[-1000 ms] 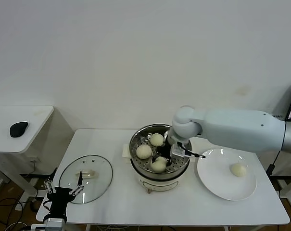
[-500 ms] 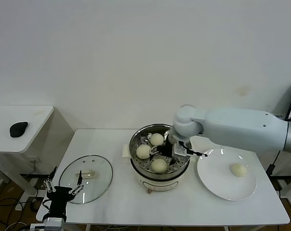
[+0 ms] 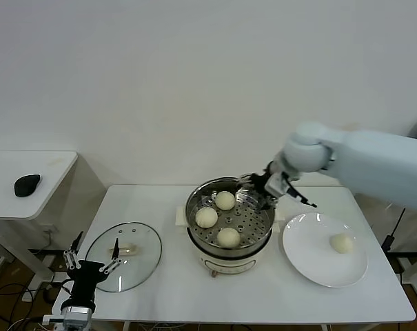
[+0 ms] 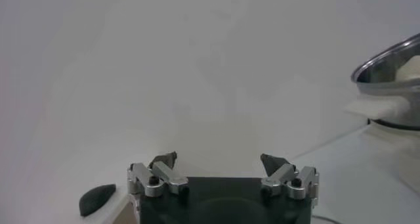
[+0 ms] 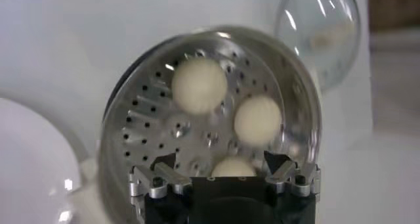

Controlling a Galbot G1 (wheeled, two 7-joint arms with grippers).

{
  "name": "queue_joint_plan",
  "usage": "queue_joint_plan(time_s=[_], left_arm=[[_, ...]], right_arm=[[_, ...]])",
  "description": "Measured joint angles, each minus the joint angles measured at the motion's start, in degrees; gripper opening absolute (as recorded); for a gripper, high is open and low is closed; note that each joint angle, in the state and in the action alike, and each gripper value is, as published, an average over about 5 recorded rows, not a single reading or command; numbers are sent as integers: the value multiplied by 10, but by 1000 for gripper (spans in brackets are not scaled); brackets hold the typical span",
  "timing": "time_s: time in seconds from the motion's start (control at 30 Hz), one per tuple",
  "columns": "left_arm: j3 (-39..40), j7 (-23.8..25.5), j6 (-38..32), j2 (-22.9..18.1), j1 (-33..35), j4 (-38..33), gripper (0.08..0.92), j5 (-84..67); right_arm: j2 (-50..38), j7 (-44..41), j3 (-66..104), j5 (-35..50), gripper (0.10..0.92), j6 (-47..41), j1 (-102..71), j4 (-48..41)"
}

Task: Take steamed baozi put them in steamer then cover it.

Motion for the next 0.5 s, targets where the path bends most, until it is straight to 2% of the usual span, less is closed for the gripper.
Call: queue_joint_plan(time_s=[0.23,0.5], left_arm=[[7,0,0,11,-4,2,823,-1],[8,0,0,20,-2,2,823,-1]], right_arm=[[-101,3,27,25,823,-104,-27,7],[-203,1,167,-4,823,-148,-193,-9]])
